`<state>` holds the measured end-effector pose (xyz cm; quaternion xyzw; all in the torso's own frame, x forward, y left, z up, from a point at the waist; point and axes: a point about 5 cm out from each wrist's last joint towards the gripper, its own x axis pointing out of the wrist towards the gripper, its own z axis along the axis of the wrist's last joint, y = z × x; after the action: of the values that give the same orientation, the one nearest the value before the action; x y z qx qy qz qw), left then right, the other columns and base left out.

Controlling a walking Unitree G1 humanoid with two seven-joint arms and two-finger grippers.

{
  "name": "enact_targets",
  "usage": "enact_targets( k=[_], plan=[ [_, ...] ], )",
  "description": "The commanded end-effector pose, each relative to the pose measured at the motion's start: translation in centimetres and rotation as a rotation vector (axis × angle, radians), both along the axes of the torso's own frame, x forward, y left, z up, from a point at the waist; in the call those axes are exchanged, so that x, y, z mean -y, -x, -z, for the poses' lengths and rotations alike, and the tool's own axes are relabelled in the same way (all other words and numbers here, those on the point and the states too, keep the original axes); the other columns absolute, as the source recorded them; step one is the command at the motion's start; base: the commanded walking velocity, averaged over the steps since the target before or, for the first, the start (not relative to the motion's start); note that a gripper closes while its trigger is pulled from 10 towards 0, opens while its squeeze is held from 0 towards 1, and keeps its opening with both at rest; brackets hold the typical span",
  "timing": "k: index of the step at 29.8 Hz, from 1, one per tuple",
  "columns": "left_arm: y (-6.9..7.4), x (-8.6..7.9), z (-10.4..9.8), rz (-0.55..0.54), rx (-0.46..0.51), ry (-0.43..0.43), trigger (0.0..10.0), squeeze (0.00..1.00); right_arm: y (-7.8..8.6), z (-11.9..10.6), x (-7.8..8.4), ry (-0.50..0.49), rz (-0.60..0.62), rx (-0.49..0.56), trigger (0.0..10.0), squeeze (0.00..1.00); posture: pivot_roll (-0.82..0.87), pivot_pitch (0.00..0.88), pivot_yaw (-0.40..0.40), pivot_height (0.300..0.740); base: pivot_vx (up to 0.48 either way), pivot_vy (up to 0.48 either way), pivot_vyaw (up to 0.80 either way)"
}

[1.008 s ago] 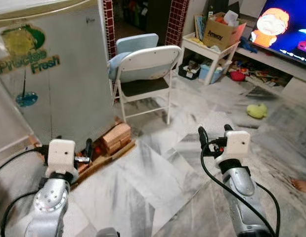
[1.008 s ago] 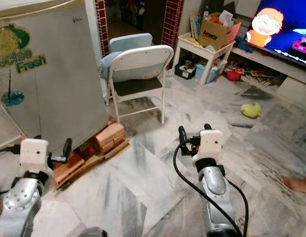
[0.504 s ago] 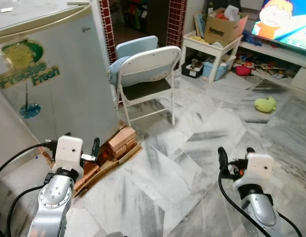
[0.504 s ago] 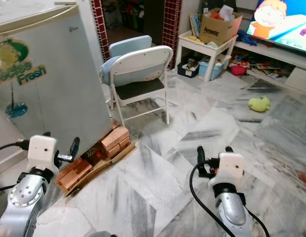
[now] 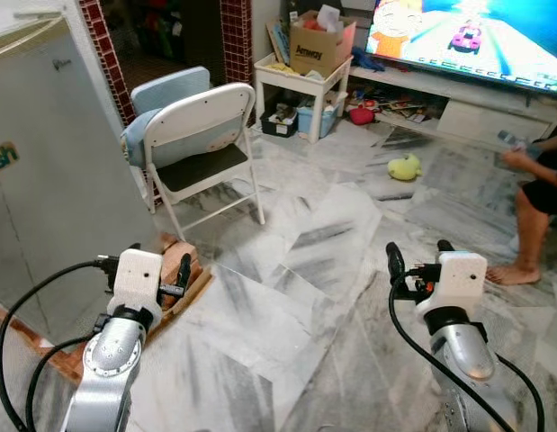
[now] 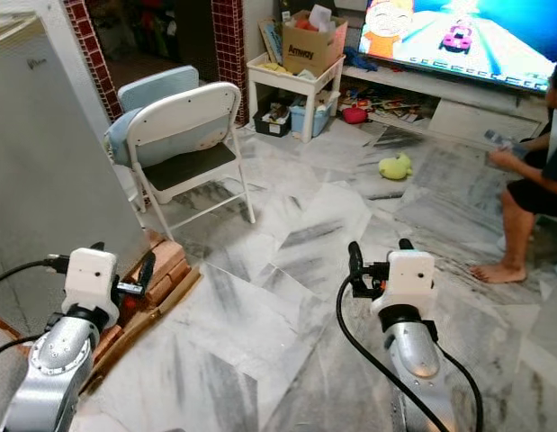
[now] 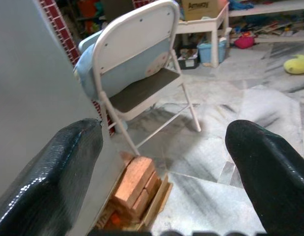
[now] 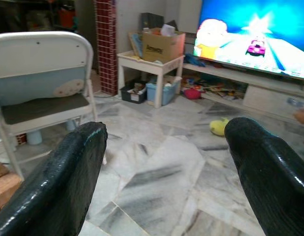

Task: Restocking fridge

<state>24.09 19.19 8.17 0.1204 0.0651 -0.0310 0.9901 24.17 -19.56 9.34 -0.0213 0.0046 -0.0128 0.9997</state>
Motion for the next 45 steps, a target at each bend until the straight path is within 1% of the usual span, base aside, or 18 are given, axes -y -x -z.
enact_targets(
  k=[1, 5, 6, 10, 14, 16, 22, 23, 26, 27, 29, 30, 32, 33, 34, 39, 41, 45],
  plan=[
    [-0.3, -0.5, -0.5, -0.021, 0.026, -0.008, 10.0, 0.0, 0.1, 0.1, 0.2, -0.017, 0.019, -0.015, 10.0, 0.0, -0.03, 0.0, 0.024, 0.74, 0.0, 0.0, 0.0],
    [-0.7, -0.7, -0.4, -0.023, 0.03, -0.015, 10.0, 0.0, 0.6, 0.5, 0.5, -0.004, 0.038, -0.022, 10.0, 0.0, -0.04, 0.0, 0.053, 0.74, 0.0, 0.0, 0.0],
    [-1.0, -0.3, -0.4, -0.001, 0.03, -0.018, 10.0, 0.0, 0.7, 0.5, 0.9, 0.0, 0.065, -0.017, 10.0, 0.0, -0.05, 0.004, 0.077, 0.74, 0.0, 0.0, 0.0],
    [-1.3, 0.5, -0.5, 0.034, 0.032, -0.015, 10.0, 0.0, 0.9, 0.4, 1.3, 0.003, 0.093, -0.009, 10.0, 0.0, -0.07, 0.009, 0.084, 0.74, 0.0, 0.0, 0.0],
    [-2.0, 1.7, -0.4, 0.09, 0.039, -0.021, 10.0, 0.0, 1.4, -0.1, 1.6, 0.027, 0.112, -0.004, 10.0, 0.0, -0.11, 0.012, 0.067, 0.74, 0.0, 0.0, 0.0],
    [-2.2, 1.9, -0.4, 0.099, 0.042, -0.02, 10.0, 0.0, 1.5, -0.3, 1.6, 0.038, 0.111, -0.003, 10.0, 0.0, -0.12, 0.024, 0.065, 0.74, 0.0, 0.0, 0.0],
    [-2.2, 1.5, -0.1, 0.072, 0.032, -0.006, 10.0, 0.0, 1.8, -0.1, 1.5, 0.029, 0.11, -0.013, 10.0, 0.0, -0.13, 0.01, 0.058, 0.74, 0.0, 0.0, 0.0],
    [-2.2, 1.4, 0.0, 0.058, 0.037, -0.006, 10.0, 0.0, 1.7, 0.0, 1.4, 0.033, 0.099, -0.018, 10.0, 0.0, -0.13, 0.0, 0.036, 0.74, 0.0, 0.0, 0.0],
    [-2.2, 1.2, 0.0, 0.022, 0.052, -0.011, 10.0, 0.0, 1.2, -0.1, 1.4, 0.035, 0.071, -0.016, 10.0, 0.0, -0.1, 0.0, 0.021, 0.74, 0.0, 0.0, 0.0],
    [-2.1, 0.6, -0.2, -0.032, 0.068, -0.011, 10.0, 0.0, 0.5, -0.4, 1.1, 0.049, 0.033, -0.008, 10.0, 0.0, -0.08, 0.0, 0.01, 0.74, 0.0, 0.0, 0.0],
    [-1.8, 0.1, -0.5, -0.069, 0.077, -0.013, 10.0, 0.0, 0.1, -0.7, 1.0, 0.053, 0.015, 0.0, 10.0, 0.0, -0.06, 0.0, 0.007, 0.74, 0.0, 0.0, 0.0],
    [-1.0, -0.4, -0.6, -0.098, 0.078, -0.033, 10.0, 0.0, -0.6, -0.9, 1.0, 0.04, 0.014, 0.006, 10.0, 0.0, -0.04, 0.0, 0.006, 0.74, 0.0, 0.0, 0.0],
    [-0.2, -0.8, -0.5, -0.116, 0.071, -0.038, 10.0, 0.0, -1.0, -1.0, 0.7, 0.035, 0.003, 0.011, 10.0, 0.0, -0.02, 0.0, 0.004, 0.74, 0.0, 0.0, 0.0],
    [-0.2, -0.8, -0.5, -0.116, 0.071, -0.038, 10.0, 0.0, -1.0, -1.0, 0.7, 0.035, 0.003, 0.011, 10.0, 0.0, -0.02, 0.0, 0.004, 0.74, 0.0, 0.0, 0.0],
    [0.5, -1.2, -0.2, -0.136, 0.057, -0.05, 10.0, 0.0, -1.1, -0.8, 0.5, 0.028, -0.004, 0.007, 10.0, 0.0, 0.0, 0.0, -0.006, 0.74, 0.0, 0.0, 0.0],
    [1.8, -1.8, 0.3, -0.204, 0.041, -0.083, 10.0, 0.0, -1.2, 0.1, -0.2, 0.003, -0.045, -0.025, 10.0, 0.0, 0.03, 0.0, -0.031, 0.74, 0.0, 0.0, 0.0],
    [1.9, -1.9, 0.4, -0.219, 0.036, -0.087, 10.0, 0.0, -1.3, 0.4, -0.4, -0.001, -0.051, -0.03, 10.0, 0.0, 0.03, 0.0, -0.029, 0.74, 0.0, 0.0, 0.0],
    [1.3, -2.1, 0.1, -0.227, 0.044, -0.075, 10.0, 0.0, -2.1, 0.1, -0.9, 0.001, -0.063, -0.011, 10.0, 0.0, 0.03, 0.0, -0.02, 0.74, 0.0, 0.0, 0.0]
  ],
)
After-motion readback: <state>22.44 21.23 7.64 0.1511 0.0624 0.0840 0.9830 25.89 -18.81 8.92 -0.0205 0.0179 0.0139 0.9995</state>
